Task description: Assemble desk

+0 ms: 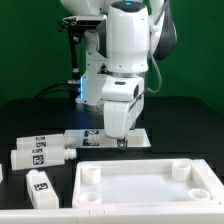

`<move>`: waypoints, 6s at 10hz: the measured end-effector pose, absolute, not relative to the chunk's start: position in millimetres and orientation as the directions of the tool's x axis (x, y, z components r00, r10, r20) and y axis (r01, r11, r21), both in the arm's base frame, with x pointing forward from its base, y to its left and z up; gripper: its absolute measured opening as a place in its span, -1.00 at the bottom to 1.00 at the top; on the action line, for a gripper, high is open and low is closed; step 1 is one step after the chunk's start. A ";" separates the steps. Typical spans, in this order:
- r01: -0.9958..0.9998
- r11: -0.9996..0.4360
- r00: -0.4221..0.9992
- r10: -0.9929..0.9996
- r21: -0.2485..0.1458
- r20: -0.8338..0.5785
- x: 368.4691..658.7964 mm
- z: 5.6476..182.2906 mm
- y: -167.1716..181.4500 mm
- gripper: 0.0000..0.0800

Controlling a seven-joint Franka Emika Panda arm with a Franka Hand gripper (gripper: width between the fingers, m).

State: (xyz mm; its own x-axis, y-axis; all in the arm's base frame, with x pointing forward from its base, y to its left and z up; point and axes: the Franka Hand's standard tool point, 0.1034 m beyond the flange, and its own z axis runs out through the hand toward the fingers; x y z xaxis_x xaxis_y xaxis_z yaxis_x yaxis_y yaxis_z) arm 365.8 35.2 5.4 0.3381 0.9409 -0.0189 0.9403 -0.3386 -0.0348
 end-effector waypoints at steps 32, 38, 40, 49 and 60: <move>-0.110 -0.979 0.591 0.074 -0.170 -0.804 439.9 22.2 97.6 0.62; -0.145 -0.987 0.553 -0.022 -0.071 -0.833 430.7 21.4 94.6 0.62; -0.151 -0.987 0.545 -0.039 -0.053 -0.837 419.4 13.2 93.1 0.62; -0.182 -0.978 0.618 -0.037 -0.098 -0.785 474.7 83.8 81.6 -0.29; -0.153 -0.977 0.983 -0.134 -0.152 -0.128 571.4 150.4 76.2 -0.29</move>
Offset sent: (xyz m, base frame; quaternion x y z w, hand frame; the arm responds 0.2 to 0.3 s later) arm 0.0099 0.0188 0.0103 -0.0244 0.0071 0.0801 0.9965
